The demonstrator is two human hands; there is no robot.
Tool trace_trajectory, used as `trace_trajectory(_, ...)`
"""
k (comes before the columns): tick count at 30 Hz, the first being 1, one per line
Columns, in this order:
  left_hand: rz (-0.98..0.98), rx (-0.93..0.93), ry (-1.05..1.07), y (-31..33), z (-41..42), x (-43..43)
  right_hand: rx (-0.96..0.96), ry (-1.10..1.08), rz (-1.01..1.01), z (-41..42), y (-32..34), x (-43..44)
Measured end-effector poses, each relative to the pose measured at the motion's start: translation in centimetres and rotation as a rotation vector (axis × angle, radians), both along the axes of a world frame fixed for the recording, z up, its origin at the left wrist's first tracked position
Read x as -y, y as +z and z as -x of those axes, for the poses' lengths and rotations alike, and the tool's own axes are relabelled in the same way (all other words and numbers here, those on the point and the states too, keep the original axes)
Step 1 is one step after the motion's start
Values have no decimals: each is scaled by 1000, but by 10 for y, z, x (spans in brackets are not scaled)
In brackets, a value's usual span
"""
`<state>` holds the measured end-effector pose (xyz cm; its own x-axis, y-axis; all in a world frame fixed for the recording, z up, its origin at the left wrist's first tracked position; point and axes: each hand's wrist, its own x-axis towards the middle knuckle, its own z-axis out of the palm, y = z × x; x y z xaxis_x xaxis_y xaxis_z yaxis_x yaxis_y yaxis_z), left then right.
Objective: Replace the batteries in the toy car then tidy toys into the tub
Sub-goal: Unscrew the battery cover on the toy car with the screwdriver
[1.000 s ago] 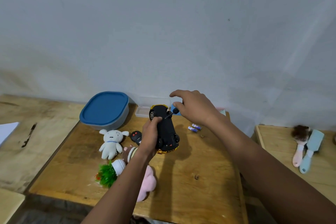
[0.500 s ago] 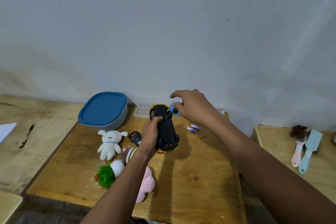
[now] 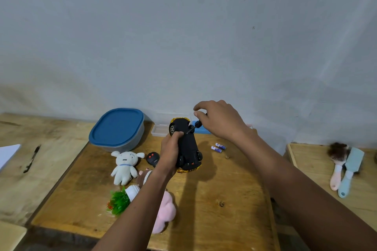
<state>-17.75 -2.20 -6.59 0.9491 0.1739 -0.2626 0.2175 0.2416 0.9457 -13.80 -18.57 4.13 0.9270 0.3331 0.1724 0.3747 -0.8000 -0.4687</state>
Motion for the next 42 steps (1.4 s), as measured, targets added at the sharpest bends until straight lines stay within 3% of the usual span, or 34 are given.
trace_trajectory(10, -2, 0, 3, 1, 0, 0, -116, 117, -94, -1, -1, 7)
trace_trajectory(16, -16, 13, 13, 1, 2, 4, -71, 1, -22, -2, -8, 5)
trace_trajectory(24, -2, -8, 21, 0, 3, 5, -88, 112, -130, 1, -2, 8)
trace_trajectory(32, 27, -33, 20, -4, 1, 6, 30, -1, 52, -3, -6, 6)
trace_trajectory(37, 60, -49, 34, -6, -2, 3, -105, 107, -67, -3, -5, 8)
trace_trajectory(42, 94, -71, 52, -8, -3, 1, -131, 150, -19, -4, -4, 7)
